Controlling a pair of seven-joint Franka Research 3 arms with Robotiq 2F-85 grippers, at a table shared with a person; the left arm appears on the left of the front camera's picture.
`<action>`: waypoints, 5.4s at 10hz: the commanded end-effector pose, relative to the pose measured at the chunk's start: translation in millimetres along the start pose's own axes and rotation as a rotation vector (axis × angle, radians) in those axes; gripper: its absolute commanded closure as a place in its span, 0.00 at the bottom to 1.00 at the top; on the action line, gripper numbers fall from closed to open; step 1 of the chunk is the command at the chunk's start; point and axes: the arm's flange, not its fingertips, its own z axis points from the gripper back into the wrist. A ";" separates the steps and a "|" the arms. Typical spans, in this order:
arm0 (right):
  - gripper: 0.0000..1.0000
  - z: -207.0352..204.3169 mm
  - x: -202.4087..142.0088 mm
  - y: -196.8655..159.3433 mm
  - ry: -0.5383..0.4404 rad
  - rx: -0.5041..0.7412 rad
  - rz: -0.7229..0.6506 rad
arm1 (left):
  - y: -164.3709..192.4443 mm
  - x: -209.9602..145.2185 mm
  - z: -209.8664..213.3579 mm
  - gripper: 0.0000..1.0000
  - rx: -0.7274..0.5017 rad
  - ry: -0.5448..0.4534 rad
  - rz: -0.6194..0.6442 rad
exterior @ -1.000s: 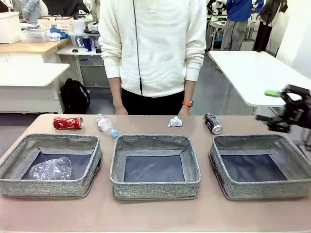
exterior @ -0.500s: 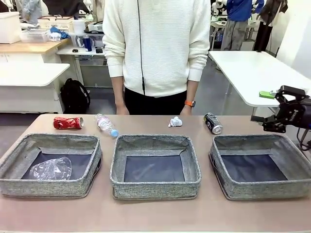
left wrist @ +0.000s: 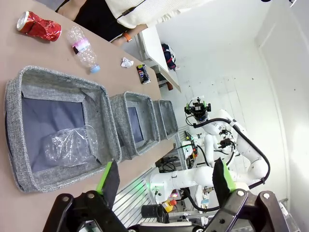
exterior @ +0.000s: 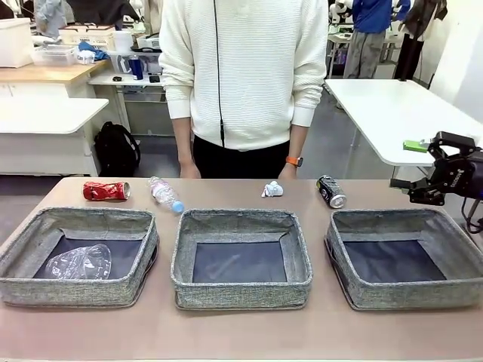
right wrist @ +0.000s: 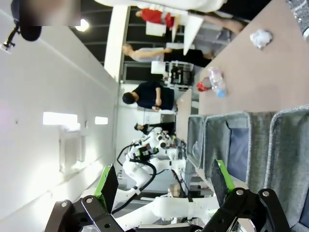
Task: Sort the waste into the appropriate baskets.
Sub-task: Pick up the waste item pointed out by the person.
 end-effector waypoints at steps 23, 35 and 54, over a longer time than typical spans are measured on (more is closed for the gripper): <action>0.00 0.1 0.7 5.0 -0.009 0.011 -0.022 | -67.0 -4.8 -72.3 0.00 0.346 0.069 -0.066; 0.00 0.1 0.7 5.0 -0.009 0.011 -0.022 | -109.2 -55.4 -381.6 0.00 0.793 0.259 -0.235; 0.00 0.1 0.7 5.0 -0.009 0.011 -0.022 | 62.4 138.7 -539.6 0.00 1.267 0.197 0.155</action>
